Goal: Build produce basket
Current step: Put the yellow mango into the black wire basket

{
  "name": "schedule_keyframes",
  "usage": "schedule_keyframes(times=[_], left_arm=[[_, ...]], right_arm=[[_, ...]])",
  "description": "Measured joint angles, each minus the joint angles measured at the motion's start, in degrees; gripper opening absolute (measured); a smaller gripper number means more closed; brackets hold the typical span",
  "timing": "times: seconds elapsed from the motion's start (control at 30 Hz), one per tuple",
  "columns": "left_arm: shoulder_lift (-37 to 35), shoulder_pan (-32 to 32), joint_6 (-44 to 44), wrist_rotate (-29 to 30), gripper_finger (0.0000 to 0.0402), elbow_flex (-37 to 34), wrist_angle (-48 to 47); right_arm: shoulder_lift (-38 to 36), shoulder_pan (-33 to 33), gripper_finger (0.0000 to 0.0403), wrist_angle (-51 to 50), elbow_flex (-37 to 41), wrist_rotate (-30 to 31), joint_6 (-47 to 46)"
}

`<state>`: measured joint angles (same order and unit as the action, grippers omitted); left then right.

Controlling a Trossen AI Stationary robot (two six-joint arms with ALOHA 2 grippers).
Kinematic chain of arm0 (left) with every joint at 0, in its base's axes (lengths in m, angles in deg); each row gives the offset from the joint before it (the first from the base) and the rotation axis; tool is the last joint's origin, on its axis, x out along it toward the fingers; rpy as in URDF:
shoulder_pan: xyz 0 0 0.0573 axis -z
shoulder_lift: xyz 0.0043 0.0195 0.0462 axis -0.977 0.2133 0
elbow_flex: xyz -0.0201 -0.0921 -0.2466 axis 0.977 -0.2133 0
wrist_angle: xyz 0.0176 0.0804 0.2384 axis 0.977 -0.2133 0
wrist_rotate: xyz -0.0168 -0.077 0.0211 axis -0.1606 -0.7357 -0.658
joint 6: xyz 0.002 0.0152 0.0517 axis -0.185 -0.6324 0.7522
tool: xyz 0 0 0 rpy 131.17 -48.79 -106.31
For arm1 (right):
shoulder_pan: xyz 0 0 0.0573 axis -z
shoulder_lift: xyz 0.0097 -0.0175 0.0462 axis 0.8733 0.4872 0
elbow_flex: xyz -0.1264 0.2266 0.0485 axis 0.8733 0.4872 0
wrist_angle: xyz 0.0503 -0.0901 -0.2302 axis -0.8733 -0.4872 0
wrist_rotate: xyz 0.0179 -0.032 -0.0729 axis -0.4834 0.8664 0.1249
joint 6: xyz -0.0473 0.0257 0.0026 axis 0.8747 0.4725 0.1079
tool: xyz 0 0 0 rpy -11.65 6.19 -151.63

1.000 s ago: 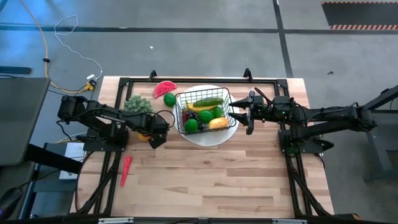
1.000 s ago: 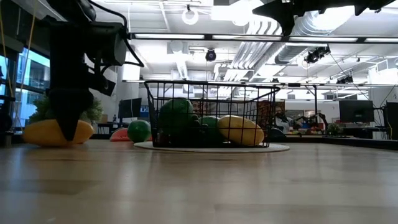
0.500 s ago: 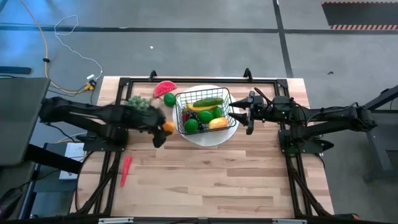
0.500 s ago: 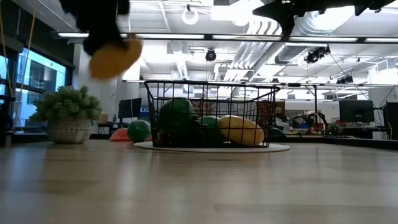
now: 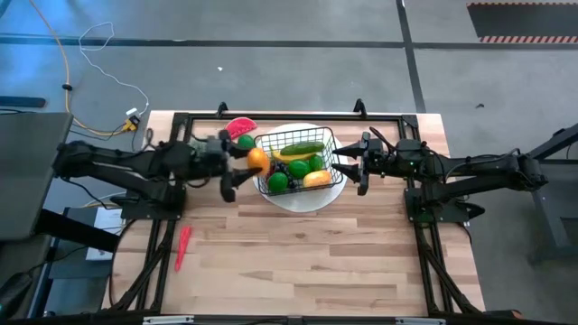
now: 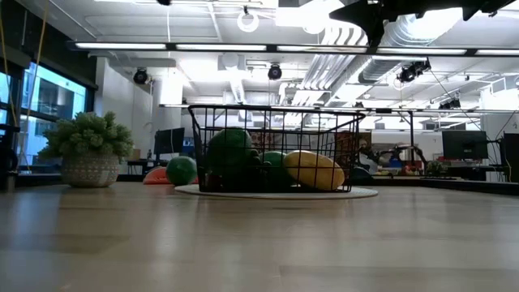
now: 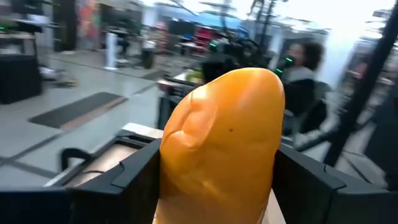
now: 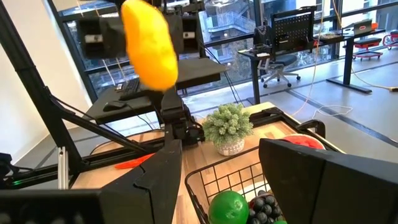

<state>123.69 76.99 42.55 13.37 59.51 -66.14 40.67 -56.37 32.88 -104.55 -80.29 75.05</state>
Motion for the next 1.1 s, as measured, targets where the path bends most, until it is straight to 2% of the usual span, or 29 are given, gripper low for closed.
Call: schedule_keyframes(times=[0.17, 0.37, 0.53, 0.73, 1.1], left_arm=[[7.5, -1.2, -1.5, -6.6, 0.0245, 0.0, 6.9], [14.1, -1.6, -2.1, -7.6, 0.0245, 0.0, 17.9], [14.6, -2.6, -2.7, -7.7, 0.0245, 0.0, 17.9], [14.6, -3.9, -4.1, -10.6, 0.0245, 0.0, 17.7], [14.6, -4.2, -4.2, -10.6, 0.0245, 0.0, 16.4]], right_arm=[[0.0, 0.0, 0.0197, 0.1, 0.0, 0.0, 0.0], [0.0, 0.0, 0.0197, 0.2, 0.0, 0.0, 0.0], [0.0, 0.0, 0.0197, 0.2, 0.0, 0.0, -1.5], [0.0, 0.0, 0.0197, 0.2, 0.0, 0.0, -1.1], [0.0, 0.0, 0.0197, 0.2, 0.0, 0.0, -1.0]])
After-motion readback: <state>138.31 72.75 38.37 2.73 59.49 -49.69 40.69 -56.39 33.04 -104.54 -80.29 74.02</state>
